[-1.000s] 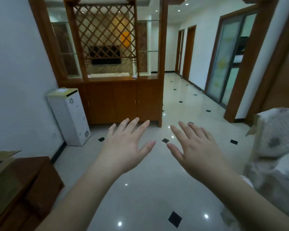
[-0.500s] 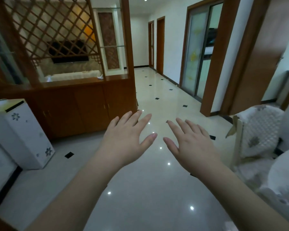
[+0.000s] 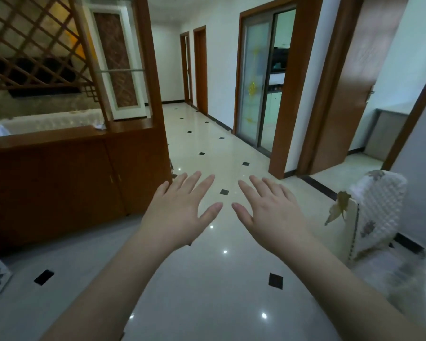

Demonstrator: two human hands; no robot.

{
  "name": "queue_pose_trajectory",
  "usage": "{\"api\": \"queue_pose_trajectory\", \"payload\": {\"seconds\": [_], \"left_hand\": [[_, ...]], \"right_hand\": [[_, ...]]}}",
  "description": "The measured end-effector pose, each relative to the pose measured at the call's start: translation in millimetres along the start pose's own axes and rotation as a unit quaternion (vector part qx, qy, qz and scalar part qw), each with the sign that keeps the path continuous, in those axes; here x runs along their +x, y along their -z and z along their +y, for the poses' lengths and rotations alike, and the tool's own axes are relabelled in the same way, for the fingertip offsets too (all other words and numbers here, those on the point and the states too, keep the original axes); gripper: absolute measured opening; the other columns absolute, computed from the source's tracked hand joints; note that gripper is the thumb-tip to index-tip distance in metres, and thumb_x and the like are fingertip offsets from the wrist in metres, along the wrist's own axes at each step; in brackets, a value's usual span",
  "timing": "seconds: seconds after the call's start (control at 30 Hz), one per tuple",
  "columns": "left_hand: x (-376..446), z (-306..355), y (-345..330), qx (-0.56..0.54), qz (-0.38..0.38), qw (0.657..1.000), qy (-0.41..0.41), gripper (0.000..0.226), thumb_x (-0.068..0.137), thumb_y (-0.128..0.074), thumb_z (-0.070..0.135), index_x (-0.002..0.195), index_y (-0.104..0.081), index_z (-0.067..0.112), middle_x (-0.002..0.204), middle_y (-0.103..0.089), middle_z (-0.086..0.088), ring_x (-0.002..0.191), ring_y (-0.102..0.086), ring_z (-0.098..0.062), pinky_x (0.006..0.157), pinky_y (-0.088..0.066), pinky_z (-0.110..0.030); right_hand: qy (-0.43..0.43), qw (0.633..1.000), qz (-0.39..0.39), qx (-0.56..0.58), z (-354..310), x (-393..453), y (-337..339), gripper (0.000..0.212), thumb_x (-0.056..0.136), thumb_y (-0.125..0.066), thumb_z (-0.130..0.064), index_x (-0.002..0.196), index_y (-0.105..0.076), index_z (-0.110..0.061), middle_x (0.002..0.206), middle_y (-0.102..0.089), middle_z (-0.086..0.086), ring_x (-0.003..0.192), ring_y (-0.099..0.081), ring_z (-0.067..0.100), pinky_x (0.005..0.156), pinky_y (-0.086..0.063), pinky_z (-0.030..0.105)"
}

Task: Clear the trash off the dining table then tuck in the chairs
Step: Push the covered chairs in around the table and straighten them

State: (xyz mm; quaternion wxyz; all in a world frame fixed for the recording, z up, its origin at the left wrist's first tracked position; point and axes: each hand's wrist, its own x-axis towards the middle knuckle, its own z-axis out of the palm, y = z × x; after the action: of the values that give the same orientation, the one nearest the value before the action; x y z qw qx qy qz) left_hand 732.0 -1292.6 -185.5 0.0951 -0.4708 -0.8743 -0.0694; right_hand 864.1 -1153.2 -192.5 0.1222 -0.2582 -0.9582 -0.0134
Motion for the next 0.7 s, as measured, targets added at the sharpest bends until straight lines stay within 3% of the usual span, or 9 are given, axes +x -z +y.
{"api": "queue_pose_trajectory", "payload": {"seconds": [0.27,0.5,0.7], "left_hand": [[146,-30,-19,0.002,0.022,0.999,-0.037,0.067,0.091,-0.01,0.069,0.15,0.004,0.042,0.162,-0.002,0.01,0.149,-0.002,-0.017,0.118,-0.007,-0.045],[275,23,-63,-0.01,-0.012,0.996,-0.085,0.068,0.09,-0.01,0.068,0.151,0.003,0.04,0.162,0.001,0.009,0.149,0.0,-0.024,0.12,-0.008,-0.049],[388,76,-87,0.008,-0.025,0.99,-0.138,0.073,0.083,0.002,0.076,0.148,0.01,0.045,0.161,0.008,0.015,0.148,0.01,-0.017,0.119,-0.004,-0.052]], "right_hand": [[-0.067,0.997,0.018,-0.024,41,108,-22,0.059,0.098,-0.016,-0.058,0.152,-0.015,-0.033,0.16,-0.016,-0.003,0.147,-0.013,0.021,0.118,-0.009,0.04],[-0.136,0.99,0.013,-0.044,128,185,-46,0.064,0.093,-0.008,-0.062,0.151,-0.013,-0.035,0.162,-0.01,0.0,0.148,-0.003,0.026,0.119,-0.005,0.043],[-0.17,0.985,0.02,-0.033,225,262,-59,0.065,0.094,-0.008,-0.064,0.151,-0.012,-0.035,0.162,-0.003,0.0,0.149,0.003,0.024,0.118,0.002,0.044]]}}
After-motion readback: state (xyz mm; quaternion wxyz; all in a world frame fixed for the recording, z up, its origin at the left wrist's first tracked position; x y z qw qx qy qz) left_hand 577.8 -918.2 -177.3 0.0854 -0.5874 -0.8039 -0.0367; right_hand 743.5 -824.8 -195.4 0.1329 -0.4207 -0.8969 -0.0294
